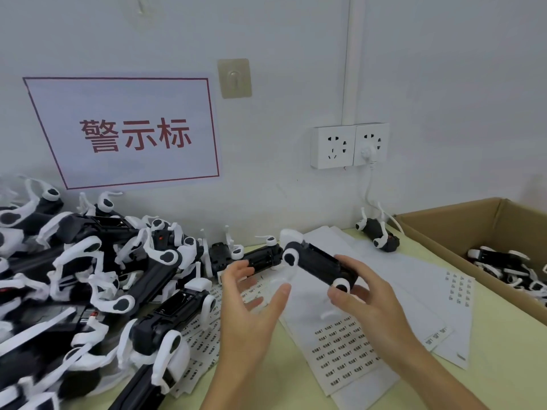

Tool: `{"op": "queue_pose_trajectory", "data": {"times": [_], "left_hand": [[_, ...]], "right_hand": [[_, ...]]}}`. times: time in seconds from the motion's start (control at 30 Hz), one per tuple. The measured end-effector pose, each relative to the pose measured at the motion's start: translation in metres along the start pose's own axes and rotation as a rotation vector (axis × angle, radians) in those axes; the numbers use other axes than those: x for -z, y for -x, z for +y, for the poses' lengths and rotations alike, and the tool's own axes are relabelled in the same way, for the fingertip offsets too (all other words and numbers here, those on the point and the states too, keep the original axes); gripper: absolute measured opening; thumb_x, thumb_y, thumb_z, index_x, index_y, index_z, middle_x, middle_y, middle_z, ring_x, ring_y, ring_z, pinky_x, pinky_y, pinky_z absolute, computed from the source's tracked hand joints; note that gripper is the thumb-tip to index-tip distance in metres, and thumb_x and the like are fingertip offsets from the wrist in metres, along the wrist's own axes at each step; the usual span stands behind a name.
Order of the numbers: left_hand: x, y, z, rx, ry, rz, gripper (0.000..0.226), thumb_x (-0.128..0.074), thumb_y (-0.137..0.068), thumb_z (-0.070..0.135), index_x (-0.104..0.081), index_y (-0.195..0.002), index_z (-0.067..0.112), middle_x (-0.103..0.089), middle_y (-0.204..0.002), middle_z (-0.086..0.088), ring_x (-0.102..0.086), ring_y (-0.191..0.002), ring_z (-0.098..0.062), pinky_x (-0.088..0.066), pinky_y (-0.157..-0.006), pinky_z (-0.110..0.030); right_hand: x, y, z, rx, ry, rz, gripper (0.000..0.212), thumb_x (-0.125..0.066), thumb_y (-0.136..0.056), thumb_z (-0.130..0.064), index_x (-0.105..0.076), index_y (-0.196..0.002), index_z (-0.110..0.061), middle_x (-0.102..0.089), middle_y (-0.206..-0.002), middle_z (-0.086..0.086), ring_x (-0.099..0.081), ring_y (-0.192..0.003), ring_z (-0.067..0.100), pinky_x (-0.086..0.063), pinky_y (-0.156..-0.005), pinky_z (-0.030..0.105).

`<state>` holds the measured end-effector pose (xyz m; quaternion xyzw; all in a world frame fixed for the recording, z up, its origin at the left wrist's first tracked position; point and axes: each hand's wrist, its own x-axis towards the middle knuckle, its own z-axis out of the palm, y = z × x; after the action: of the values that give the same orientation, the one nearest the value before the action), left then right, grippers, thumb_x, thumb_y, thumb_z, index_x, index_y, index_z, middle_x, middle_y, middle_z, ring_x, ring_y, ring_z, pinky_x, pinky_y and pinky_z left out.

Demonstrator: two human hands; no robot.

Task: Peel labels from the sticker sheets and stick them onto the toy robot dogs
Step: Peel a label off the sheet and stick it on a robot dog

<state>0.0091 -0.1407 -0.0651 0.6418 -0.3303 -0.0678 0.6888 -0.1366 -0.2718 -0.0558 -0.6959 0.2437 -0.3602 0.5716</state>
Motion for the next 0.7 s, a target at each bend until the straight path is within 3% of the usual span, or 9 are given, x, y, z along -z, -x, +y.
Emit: {"op": "queue_pose_trajectory", "data": {"times": [0.13, 0.23, 0.33, 0.43, 0.6, 0.7], "left_hand": [[0.008, -0.006, -0.009, -0.061, -0.153, -0.104, 0.095, -0.076, -0.062, 0.069, -0.026, -0.143, 0.061, -0.033, -0.139, 0.047, -0.036, -0.125, 0.022, -0.036, -0.093, -0.013], [0.012, -0.011, -0.016, -0.068, -0.206, -0.209, 0.091, -0.083, -0.073, 0.056, -0.024, -0.14, 0.069, -0.034, -0.137, 0.05, -0.037, -0.125, 0.022, -0.035, -0.094, -0.015], [0.013, -0.012, -0.022, -0.023, -0.194, -0.235, 0.078, -0.081, -0.076, 0.048, -0.033, -0.133, 0.071, -0.045, -0.138, 0.032, -0.043, -0.129, 0.009, -0.044, -0.101, -0.023], [0.013, -0.014, -0.027, -0.015, -0.16, -0.176, 0.07, -0.081, -0.084, 0.024, -0.045, -0.13, 0.062, -0.061, -0.131, 0.011, -0.059, -0.119, -0.003, -0.053, -0.101, -0.033], [0.012, -0.015, -0.029, -0.065, -0.137, -0.117, 0.071, -0.077, -0.085, 0.005, -0.049, -0.125, 0.056, -0.065, -0.121, 0.005, -0.067, -0.104, -0.004, -0.056, -0.081, -0.016], [0.011, -0.015, -0.03, -0.084, -0.148, -0.098, 0.069, -0.076, -0.083, 0.002, -0.05, -0.121, 0.053, -0.066, -0.115, 0.005, -0.068, -0.097, -0.004, -0.056, -0.076, -0.015]], "right_hand": [[0.005, -0.013, 0.004, 0.045, 0.125, -0.071, 0.055, -0.077, -0.085, -0.009, -0.059, -0.128, -0.039, -0.065, -0.122, -0.015, -0.061, -0.113, 0.003, -0.053, -0.084, 0.02], [0.003, -0.024, 0.004, 0.065, 0.169, -0.149, 0.055, -0.077, -0.085, -0.009, -0.06, -0.126, -0.041, -0.066, -0.121, -0.016, -0.061, -0.114, 0.002, -0.053, -0.083, 0.019], [0.0, -0.035, 0.004, 0.078, 0.197, -0.219, 0.054, -0.076, -0.085, -0.008, -0.061, -0.126, -0.041, -0.066, -0.121, -0.017, -0.062, -0.112, 0.0, -0.051, -0.083, 0.016], [-0.005, -0.042, 0.008, 0.101, 0.217, -0.244, 0.054, -0.073, -0.087, -0.006, -0.059, -0.128, -0.039, -0.064, -0.125, -0.016, -0.059, -0.118, -0.001, -0.05, -0.087, 0.016], [-0.017, -0.039, 0.023, 0.17, 0.27, -0.215, 0.051, -0.07, -0.091, -0.01, -0.055, -0.127, -0.043, -0.063, -0.122, -0.026, -0.051, -0.125, -0.006, -0.046, -0.098, 0.024], [-0.019, -0.039, 0.027, 0.201, 0.323, -0.227, 0.051, -0.067, -0.093, -0.012, -0.051, -0.131, -0.042, -0.062, -0.123, -0.027, -0.051, -0.123, -0.006, -0.045, -0.098, 0.024]]}}
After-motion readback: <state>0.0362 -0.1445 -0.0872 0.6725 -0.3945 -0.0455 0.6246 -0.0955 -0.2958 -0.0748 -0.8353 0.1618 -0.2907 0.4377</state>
